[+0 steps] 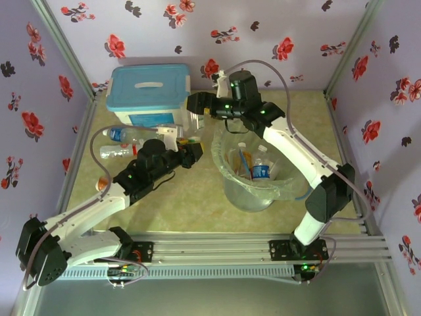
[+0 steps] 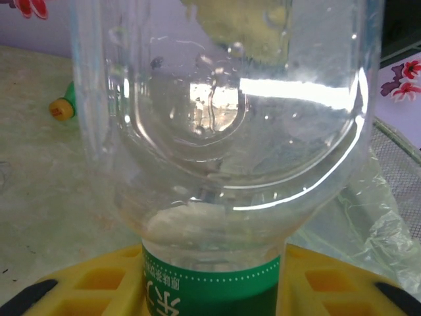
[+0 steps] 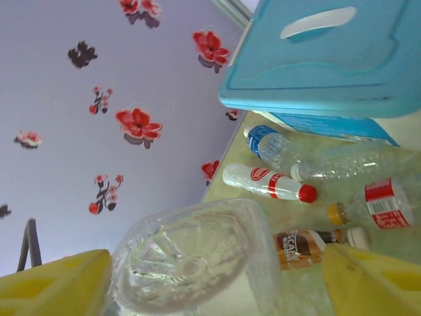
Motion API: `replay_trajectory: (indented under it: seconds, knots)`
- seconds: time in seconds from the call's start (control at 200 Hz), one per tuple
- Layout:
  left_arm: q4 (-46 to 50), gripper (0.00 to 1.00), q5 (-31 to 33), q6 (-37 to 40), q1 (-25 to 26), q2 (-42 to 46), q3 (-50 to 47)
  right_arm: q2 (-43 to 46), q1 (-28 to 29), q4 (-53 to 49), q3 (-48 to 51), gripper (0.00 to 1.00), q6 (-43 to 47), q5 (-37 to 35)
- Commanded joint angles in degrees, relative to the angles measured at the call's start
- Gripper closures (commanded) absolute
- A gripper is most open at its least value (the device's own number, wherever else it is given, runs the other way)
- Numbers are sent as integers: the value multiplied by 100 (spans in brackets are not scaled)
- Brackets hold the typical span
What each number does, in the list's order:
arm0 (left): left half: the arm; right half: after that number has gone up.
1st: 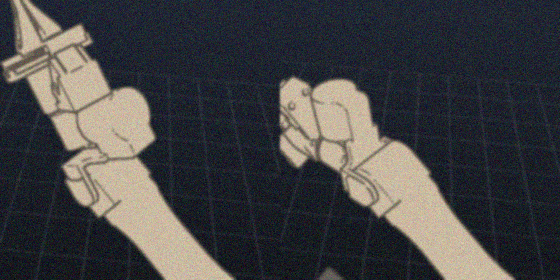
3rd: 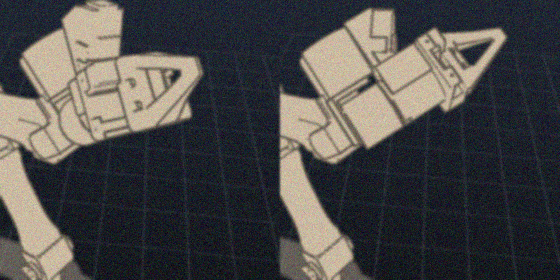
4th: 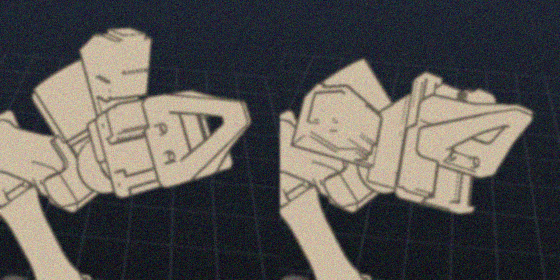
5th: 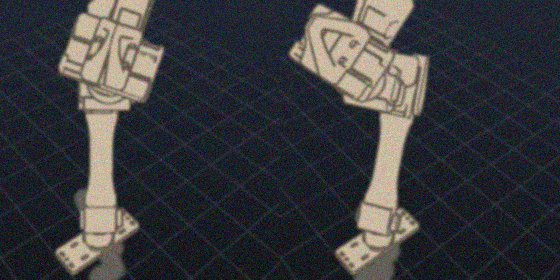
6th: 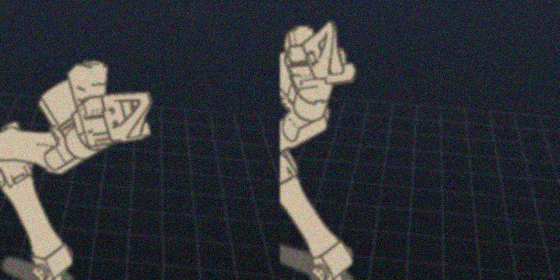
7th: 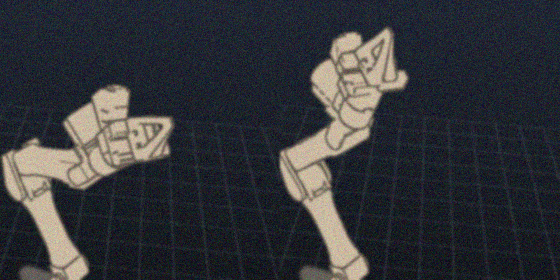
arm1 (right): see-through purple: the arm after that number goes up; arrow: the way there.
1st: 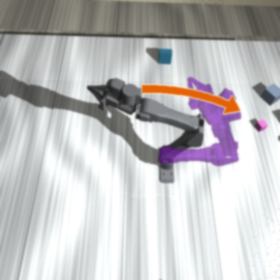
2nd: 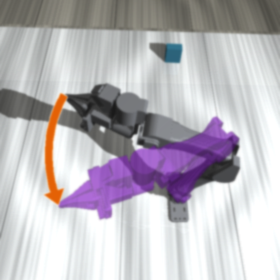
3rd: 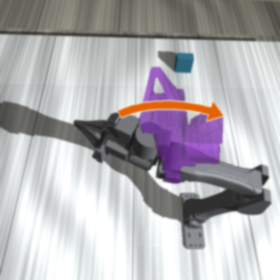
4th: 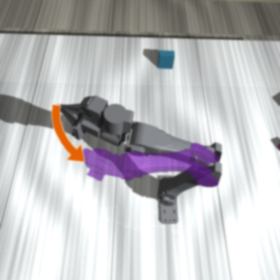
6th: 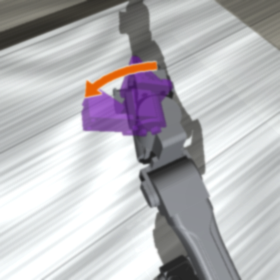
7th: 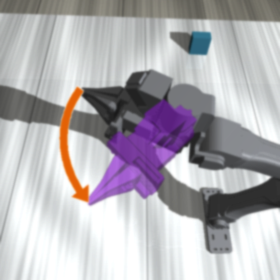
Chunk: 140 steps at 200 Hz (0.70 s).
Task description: Put the plastic bottles in the bin
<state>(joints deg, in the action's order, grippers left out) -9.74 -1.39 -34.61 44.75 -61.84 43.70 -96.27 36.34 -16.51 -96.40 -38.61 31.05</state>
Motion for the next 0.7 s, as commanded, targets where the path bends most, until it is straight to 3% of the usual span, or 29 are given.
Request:
replay_trajectory:
  seconds: [0.0, 0.19, 0.31, 0.41, 0.6, 0.695]
  knots:
    - [-202, 88, -7, 181, 34, -51, 100, -33, 56, 296, -103, 31, -144, 153]
    - [-116, 85, 70, 251, 16, -243, 346, 83, 49, 224, -37, 48, 36, -163]
    - [-279, 69, 112, 174, 15, -267, 322, 106, 49, 306, -47, 52, 32, -201]
    - [-476, 62, 138, 83, 12, -243, 183, 224, 49, 467, 73, 53, -7, -372]
    - [-716, 22, 281, 1, 7, -52, -78, 346, -33, 788, 206, 53, -62, -527]
    - [-889, 10, 348, -118, 7, 152, -326, 346, -99, 902, 273, 53, -122, -627]
